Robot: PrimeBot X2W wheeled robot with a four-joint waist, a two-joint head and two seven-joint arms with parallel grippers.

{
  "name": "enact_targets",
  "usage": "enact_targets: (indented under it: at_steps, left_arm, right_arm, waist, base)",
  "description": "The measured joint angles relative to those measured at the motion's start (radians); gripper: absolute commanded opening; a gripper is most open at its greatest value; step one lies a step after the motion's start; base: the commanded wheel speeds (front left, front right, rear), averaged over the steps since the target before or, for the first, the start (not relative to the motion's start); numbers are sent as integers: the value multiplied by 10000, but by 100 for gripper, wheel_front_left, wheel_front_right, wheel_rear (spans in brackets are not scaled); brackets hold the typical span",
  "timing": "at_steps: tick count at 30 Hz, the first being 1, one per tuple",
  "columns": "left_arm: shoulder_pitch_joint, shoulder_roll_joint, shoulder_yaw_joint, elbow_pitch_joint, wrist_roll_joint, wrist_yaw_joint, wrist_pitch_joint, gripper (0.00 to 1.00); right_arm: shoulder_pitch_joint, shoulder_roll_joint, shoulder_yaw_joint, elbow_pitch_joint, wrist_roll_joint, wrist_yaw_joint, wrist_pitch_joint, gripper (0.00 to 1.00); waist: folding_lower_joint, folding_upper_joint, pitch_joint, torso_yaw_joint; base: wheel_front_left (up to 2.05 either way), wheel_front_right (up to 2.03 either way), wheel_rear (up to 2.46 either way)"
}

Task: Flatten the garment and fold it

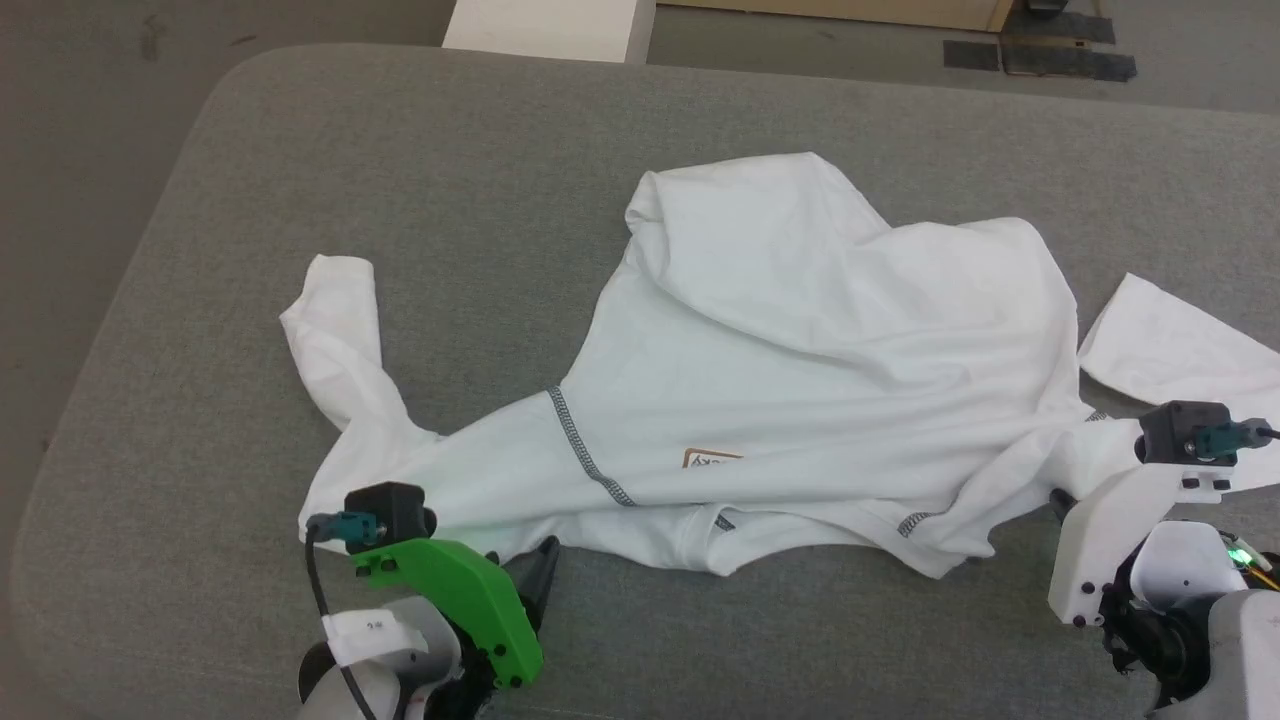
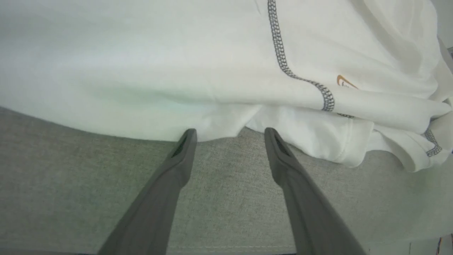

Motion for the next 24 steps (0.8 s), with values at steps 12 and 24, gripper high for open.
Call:
enact_targets:
  at_steps: [12,24]
  left_arm:
    - [-1173,127,-792,1544,790,-522,-174,100]
    - [-1408,23,-769,2104,430,-1035,-274,0]
  right_arm:
    - [55,4,-33,-96,86,0,27,0]
    - [54,4,-109,-115,86,0,25,0]
  waist:
    - [0,0,248,-232]
    - [0,0,308,-221]
  base:
    - [0,0,0]
    - [0,0,0]
